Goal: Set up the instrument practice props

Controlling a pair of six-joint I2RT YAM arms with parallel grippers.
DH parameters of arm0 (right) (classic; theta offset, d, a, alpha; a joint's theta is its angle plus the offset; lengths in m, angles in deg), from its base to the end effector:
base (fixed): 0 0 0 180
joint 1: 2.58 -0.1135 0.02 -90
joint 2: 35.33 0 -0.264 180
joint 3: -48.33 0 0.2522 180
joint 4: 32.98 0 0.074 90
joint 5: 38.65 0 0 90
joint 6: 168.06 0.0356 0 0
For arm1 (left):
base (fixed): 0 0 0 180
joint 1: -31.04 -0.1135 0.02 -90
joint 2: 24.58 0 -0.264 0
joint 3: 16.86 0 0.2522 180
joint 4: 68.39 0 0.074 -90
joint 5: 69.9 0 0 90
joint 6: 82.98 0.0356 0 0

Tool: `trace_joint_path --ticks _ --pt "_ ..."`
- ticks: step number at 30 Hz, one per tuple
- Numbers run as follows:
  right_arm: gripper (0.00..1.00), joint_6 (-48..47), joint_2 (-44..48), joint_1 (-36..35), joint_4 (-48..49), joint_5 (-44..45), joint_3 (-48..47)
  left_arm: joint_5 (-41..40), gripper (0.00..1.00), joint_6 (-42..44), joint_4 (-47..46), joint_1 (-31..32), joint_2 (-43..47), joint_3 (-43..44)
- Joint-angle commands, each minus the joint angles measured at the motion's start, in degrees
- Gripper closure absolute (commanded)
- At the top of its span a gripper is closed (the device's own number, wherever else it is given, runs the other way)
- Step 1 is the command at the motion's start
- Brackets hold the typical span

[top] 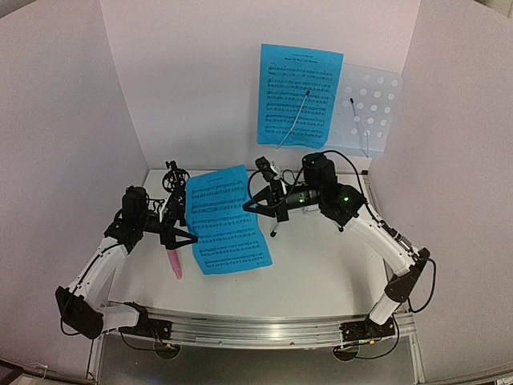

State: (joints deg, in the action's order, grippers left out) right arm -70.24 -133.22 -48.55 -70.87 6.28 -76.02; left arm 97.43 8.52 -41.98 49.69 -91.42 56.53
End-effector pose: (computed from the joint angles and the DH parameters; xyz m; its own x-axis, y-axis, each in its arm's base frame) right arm 0.2454 0.2902 0.4677 -0.2712 -0.1423 -0.9520 -0.9621 0.0114 0.2724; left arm 0.2198 -0.1108 0.3572 -0.2972 0.1064 -0.9489 0.9477 -0.0884 -0.3067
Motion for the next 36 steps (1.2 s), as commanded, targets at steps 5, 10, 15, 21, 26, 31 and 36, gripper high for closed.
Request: trace_joint_path --ticks 5,10,15,21,26,31,36 --pt "1.00 -10.13 1.26 -0.23 -9.06 7.61 -0.88 -0.51 0.47 -14.49 -19.28 0.25 -1.59 3.63" --pt "1.00 -10.95 1.62 -0.25 -10.47 9.37 -0.93 -1.77 0.87 -14.17 -19.09 0.99 -1.82 3.86" --pt "1.00 -10.75 1.33 -0.41 -11.54 10.55 0.99 -5.43 1.00 -6.96 -14.40 1.05 -1.46 6.13" --pt "0.79 -13.55 3.42 -0.53 -11.36 11.98 5.65 -2.54 1.00 0.51 -7.94 0.57 -2.05 10.08" --pt "0.88 -14.04 4.45 -0.53 -11.37 11.04 6.52 -2.81 1.00 11.09 3.08 0.51 -3.90 15.46" --pt "0.92 -13.97 7.86 -0.53 -10.58 12.62 9.53 -5.92 1.00 25.93 19.91 0.52 -5.29 19.39" --pt "0.95 -11.98 11.24 -0.49 -8.00 12.49 13.05 -9.40 1.00 34.17 26.98 0.57 -5.83 20.69"
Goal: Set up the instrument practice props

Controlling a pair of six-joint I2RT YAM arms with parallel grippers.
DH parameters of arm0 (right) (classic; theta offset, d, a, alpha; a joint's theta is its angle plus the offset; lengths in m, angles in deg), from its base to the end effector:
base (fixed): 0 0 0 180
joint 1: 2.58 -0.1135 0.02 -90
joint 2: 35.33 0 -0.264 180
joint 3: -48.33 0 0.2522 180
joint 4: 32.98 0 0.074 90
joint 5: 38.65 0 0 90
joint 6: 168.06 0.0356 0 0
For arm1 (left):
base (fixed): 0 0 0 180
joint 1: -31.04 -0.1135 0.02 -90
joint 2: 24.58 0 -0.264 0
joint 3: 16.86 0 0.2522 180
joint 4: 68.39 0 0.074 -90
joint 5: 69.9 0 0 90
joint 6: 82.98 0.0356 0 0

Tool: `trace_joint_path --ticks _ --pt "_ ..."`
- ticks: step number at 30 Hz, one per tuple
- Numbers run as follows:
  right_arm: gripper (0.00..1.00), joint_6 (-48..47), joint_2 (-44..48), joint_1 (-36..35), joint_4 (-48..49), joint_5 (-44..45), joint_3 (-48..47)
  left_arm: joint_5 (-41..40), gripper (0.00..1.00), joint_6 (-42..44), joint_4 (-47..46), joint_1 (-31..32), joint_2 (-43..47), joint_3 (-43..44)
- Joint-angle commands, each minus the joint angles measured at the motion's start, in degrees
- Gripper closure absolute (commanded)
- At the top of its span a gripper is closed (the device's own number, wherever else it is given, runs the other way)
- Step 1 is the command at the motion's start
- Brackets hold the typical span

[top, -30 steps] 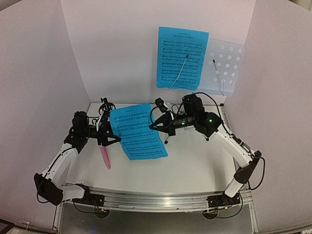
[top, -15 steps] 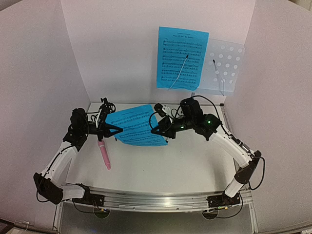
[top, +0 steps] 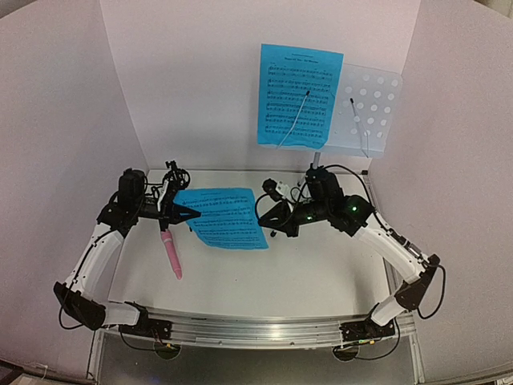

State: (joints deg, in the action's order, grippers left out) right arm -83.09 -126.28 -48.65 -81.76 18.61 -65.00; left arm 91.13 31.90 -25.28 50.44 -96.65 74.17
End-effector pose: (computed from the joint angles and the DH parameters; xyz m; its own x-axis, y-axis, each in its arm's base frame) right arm 0.2294 0.2659 0.4273 -0.2247 -0.3396 -0.9133 -0.9653 0.2057 0.1610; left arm 0.2296 -0.1166 0.4116 0.0378 0.1317 -0.9906 0.9987 -0.0390 0.0329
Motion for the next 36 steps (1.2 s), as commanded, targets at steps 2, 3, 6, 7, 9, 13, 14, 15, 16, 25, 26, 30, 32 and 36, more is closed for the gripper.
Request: trace_joint_path --ticks 2,3,6,7,9,13,14,15,16,25,26,30,32,36 --pt "0.99 1.91 5.11 -0.42 4.09 -0.55 3.25 -4.37 1.00 9.97 9.02 -0.22 -0.53 3.12" --pt "1.00 2.45 5.41 -0.41 4.52 -0.74 3.88 -4.64 1.00 9.08 8.10 -0.21 -0.48 3.06" --pt "1.00 3.67 5.99 -0.43 5.05 0.27 5.35 -4.32 1.00 7.40 6.41 -0.17 -0.34 2.97" --pt "0.94 3.84 6.03 -0.43 5.05 0.96 5.93 -3.83 1.00 7.37 6.44 -0.21 -0.30 2.92" --pt "0.72 3.57 5.90 -0.43 5.06 2.06 6.71 -2.96 1.00 7.37 6.44 -0.15 -0.19 2.88" --pt "0.52 2.28 4.38 -0.39 5.22 4.77 6.41 -1.63 1.00 7.18 6.58 -0.15 -0.10 2.91" --pt "0.47 1.57 3.88 -0.42 5.24 5.28 6.08 -1.14 1.00 7.52 6.93 -0.15 -0.03 2.98" --pt "0.44 0.78 3.37 -0.38 5.34 5.75 5.59 -0.59 1.00 8.61 7.89 -0.15 -0.02 3.15" --pt "0.42 -0.09 2.84 -0.30 5.44 6.11 5.00 -0.12 1.00 9.65 8.78 -0.15 -0.03 3.33" --pt "0.25 -5.40 -4.21 0.04 5.69 2.78 -2.55 1.58 1.00 10.55 10.85 -0.07 -0.54 4.97" --pt "0.25 -5.78 -4.68 0.04 5.78 1.73 -3.07 1.59 1.00 10.10 10.40 -0.06 -0.54 4.95" --pt "0.44 -4.79 -6.17 0.04 5.79 -2.93 -4.26 1.13 1.00 3.18 4.32 -0.08 -0.52 4.37" --pt "0.67 -3.90 -5.27 0.07 5.90 -3.60 -2.63 0.37 1.00 0.84 1.88 -0.17 -0.43 4.18" --pt "0.96 -2.52 -1.13 0.73 7.08 -2.34 2.50 -0.12 1.00 1.01 1.36 -0.24 -0.59 3.96"
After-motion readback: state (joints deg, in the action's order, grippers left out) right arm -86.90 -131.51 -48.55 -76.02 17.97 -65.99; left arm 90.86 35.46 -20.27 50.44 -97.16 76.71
